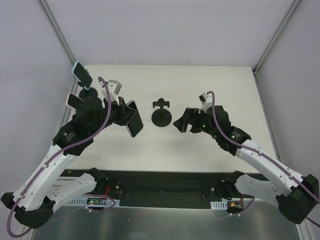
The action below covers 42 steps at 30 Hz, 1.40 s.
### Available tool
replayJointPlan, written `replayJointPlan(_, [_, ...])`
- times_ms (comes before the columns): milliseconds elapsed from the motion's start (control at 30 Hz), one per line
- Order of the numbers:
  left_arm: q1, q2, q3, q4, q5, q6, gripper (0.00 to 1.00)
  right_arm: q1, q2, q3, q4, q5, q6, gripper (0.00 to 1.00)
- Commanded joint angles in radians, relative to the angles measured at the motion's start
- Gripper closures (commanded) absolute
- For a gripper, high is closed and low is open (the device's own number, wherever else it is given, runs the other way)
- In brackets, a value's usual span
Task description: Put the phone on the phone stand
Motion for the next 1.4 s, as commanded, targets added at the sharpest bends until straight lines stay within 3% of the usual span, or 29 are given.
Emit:
replayJointPlan(0, [0.003, -0.059, -0.059, 0.011, -0.21, 0.094, 1.0, -0.004, 0.098, 0.134, -0.216, 0.164, -0.006, 0.04])
replayJointPlan(133, [0.004, -0.073, -0.106, 0.014, -0.249, 0.114, 1.0, 0.023, 0.149, 0.223, -0.305, 0.254, 0.028, 0.04])
replayJointPlan(333, [0.007, -0.1, -0.201, 0.063, -0.253, 0.129, 1.0, 0.076, 0.16, 0.239, -0.305, 0.293, 0.066, 0.04])
replayJointPlan(567, [-0.005, -0.096, -0.234, 0.084, -0.264, 0.132, 1.0, 0.123, 0.22, 0.323, -0.338, 0.362, -0.023, 0.01])
replayJointPlan(833, [-0.008, -0.1, -0.258, 0.089, -0.284, 0.14, 1.0, 0.123, 0.496, 0.638, -0.419, 0.353, -0.165, 0.17])
replayJointPlan(1000, [-0.008, -0.093, -0.261, 0.089, -0.307, 0.144, 1.0, 0.123, 0.603, 0.725, -0.414, 0.365, -0.167, 0.25])
replayJointPlan(1133, [-0.005, -0.082, -0.261, 0.092, -0.313, 0.148, 1.0, 0.123, 0.657, 0.783, -0.442, 0.39, -0.162, 0.42])
replayJointPlan(1367, [0.021, -0.057, -0.257, 0.1, -0.287, 0.154, 1.0, 0.125, 0.692, 0.808, -0.463, 0.391, -0.181, 0.61])
